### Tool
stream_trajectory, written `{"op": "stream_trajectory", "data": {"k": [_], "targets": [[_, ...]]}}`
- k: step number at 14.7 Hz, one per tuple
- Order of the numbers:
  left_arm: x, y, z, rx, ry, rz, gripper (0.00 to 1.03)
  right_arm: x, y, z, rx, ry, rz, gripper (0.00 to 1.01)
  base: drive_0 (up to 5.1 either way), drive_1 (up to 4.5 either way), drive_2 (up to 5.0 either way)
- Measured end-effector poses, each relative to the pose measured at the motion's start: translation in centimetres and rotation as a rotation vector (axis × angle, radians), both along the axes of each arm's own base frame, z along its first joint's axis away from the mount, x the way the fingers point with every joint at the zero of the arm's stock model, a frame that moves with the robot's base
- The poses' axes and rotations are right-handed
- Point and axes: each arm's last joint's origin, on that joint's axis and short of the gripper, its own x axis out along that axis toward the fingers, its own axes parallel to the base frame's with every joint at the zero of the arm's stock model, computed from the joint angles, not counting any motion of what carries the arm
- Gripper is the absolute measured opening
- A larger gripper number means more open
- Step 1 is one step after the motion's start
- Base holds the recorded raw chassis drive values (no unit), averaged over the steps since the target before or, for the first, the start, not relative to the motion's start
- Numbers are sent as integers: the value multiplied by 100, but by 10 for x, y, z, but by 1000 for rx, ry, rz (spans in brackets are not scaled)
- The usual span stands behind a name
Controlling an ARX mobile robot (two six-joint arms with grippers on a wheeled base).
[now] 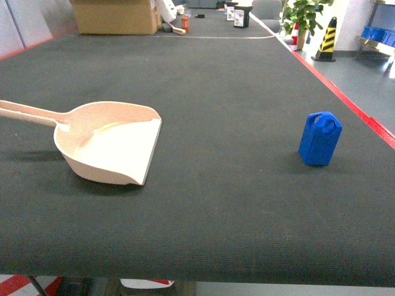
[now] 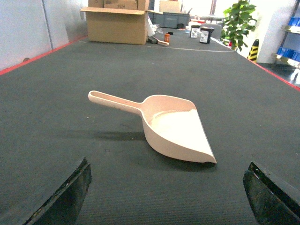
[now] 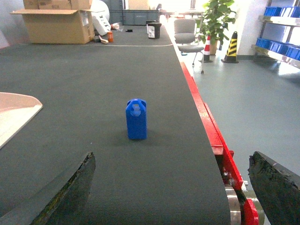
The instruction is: Place part in tray to right shelf
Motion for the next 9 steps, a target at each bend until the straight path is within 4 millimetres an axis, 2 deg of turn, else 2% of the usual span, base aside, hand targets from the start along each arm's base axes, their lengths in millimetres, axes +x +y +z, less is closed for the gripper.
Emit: {"op": "stream_trajectory", "data": {"k": [9], "targets": [[0, 0, 0, 0, 0, 0, 98, 0, 0, 0, 0, 0, 0, 98, 0, 0, 0]]}}
